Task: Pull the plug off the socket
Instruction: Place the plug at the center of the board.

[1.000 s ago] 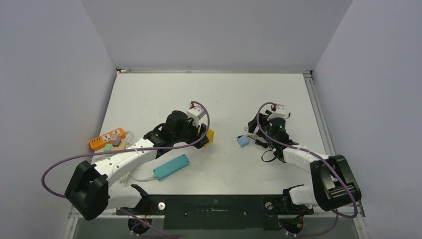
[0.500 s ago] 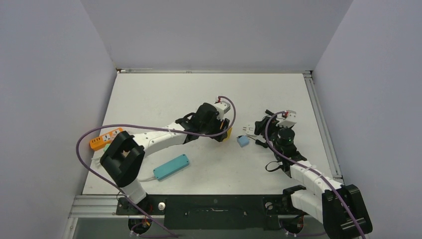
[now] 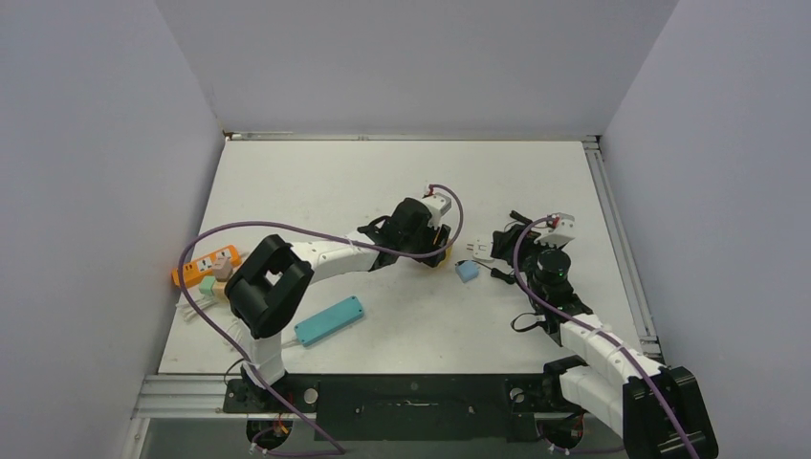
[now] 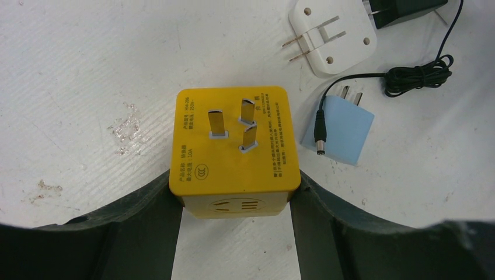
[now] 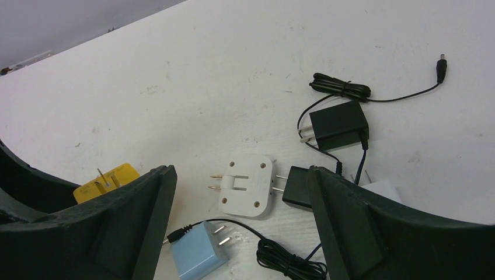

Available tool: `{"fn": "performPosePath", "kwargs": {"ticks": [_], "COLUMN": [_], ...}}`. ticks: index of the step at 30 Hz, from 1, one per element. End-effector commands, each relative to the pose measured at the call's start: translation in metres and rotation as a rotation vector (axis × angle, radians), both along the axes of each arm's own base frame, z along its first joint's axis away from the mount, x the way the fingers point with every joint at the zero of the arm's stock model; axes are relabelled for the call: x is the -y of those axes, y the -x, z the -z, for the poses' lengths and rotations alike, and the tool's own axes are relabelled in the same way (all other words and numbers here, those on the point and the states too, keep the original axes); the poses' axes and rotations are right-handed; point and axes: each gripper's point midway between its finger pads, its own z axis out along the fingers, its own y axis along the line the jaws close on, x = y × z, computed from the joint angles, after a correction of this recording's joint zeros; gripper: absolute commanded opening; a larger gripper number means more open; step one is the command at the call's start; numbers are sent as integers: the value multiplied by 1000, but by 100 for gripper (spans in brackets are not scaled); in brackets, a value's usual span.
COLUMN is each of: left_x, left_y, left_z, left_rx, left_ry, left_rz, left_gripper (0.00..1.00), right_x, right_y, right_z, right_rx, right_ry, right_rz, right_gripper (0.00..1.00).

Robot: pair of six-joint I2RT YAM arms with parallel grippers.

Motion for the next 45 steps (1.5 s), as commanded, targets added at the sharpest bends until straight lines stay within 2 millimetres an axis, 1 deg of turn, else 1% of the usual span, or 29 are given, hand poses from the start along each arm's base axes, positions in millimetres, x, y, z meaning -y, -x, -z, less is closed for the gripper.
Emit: {"fn": "performPosePath", "kwargs": {"ticks": [1,4,9,12,15,16,19,21,24,27,28,30,31,33,35,37,40,45], "left_x": [17,15,14,8,1,-3,-19,-36,-70,-114,-132,-163,-173,-193,-204,-211,-220,-216], "left_y": [-19,-20,-19,-22,-22,-22,-17,-8,10,30,38,48,54,62,72,81,92,102], "left_z": [-17,-11,-15,-26,-42,-48,-71,-77,-83,-77,-70,-61,-56,-51,-46,-37,-18,4], "left_rx": [64,55,59,85,111,120,149,134,116,78,45,-31,-73,-95,-107,-136,-210,-274], "left_ry": [73,56,58,59,66,69,86,58,-16,-110,-132,-101,-61,-3,16,-2,-70,-99], "left_rz": [-22,-32,-32,-63,-85,-93,-116,-112,-102,-120,-148,-246,-291,-387,-431,-455,-482,-432], "left_gripper": [24,37,66,87,100,97,96,96,96,96,96,96,96,96,96,96,96,96], "right_x": [4,6,8,8,7,7,7,7,6,5,6,5,5,5,6,6,5,7], "right_y": [-3,-2,-1,-1,-1,-1,-1,-1,-1,-1,-1,-1,-1,-2,-2,-2,-2,-2], "right_z": [-13,-13,-14,-14,-14,-13,-13,-13,-13,-15,-15,-15,-15,-14,-13,-11,-12,-12], "right_rx": [54,55,60,60,59,58,56,54,54,58,57,55,56,52,48,43,44,45], "right_ry": [-13,-12,-10,-9,-9,-9,-9,-9,-10,-14,-15,-17,-17,-16,-15,-16,-16,-14], "right_rz": [26,36,43,43,42,42,41,40,38,34,35,33,32,34,38,39,37,42], "right_gripper": [85,85,85,86,86,86,87,87,88,90,91,91,92,92,92,93,93,95]}}
